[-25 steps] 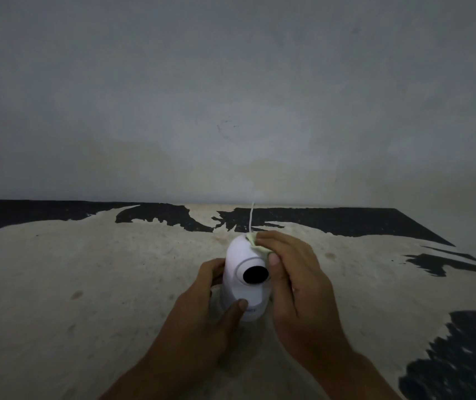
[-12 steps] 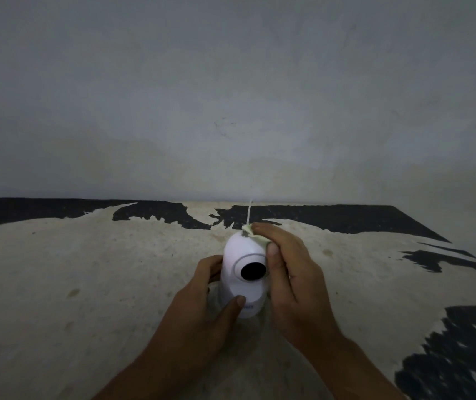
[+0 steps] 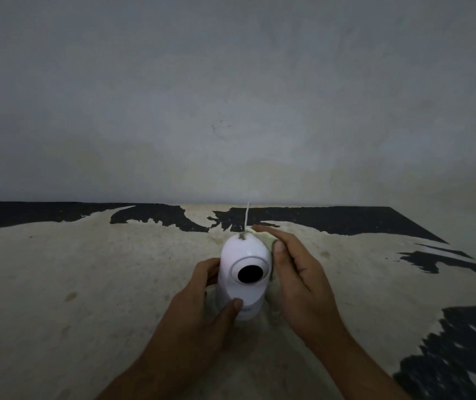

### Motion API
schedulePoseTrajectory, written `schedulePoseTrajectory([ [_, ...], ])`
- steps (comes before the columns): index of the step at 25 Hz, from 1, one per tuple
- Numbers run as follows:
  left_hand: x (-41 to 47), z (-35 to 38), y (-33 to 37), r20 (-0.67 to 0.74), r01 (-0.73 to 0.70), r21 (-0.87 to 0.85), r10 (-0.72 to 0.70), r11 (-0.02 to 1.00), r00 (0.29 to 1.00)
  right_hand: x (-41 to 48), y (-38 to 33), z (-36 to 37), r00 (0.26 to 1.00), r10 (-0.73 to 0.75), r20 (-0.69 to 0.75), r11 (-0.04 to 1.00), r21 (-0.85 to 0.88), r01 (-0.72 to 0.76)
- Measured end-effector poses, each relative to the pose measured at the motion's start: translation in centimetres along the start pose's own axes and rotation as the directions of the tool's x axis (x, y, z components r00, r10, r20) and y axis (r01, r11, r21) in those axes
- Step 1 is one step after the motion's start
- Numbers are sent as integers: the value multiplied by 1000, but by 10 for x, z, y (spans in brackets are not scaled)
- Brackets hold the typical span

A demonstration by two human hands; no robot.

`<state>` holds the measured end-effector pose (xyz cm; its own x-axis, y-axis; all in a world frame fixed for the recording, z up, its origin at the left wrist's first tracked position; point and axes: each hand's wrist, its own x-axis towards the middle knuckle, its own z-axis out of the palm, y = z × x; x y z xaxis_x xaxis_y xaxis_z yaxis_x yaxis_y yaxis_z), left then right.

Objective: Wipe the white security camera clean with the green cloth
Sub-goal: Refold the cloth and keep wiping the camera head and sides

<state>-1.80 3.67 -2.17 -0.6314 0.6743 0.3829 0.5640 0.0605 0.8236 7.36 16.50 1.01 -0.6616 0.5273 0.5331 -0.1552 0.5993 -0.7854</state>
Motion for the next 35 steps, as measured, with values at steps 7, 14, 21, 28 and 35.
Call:
schedulePoseTrajectory([
  [7,0,0,3,8,-5,-1,5,1000,1000,-5,-3,1,994,-96,-51,990,-107,90],
  [14,-1,-2,3,21,-8,-1,8,1000,1000,-1,10,-5,998,-12,-69,976,-218,-4],
  [21,0,1,1,15,17,25,-17,1000,1000,-7,4,-9,912,-409,23,836,-391,385],
  [28,0,0,2,3,51,21,-51,998,999,-7,-3,-15,805,-515,294,570,-583,578],
  [35,-2,-1,1,11,16,33,-17,999,1000,-3,5,-38,858,-440,264,706,-489,512],
])
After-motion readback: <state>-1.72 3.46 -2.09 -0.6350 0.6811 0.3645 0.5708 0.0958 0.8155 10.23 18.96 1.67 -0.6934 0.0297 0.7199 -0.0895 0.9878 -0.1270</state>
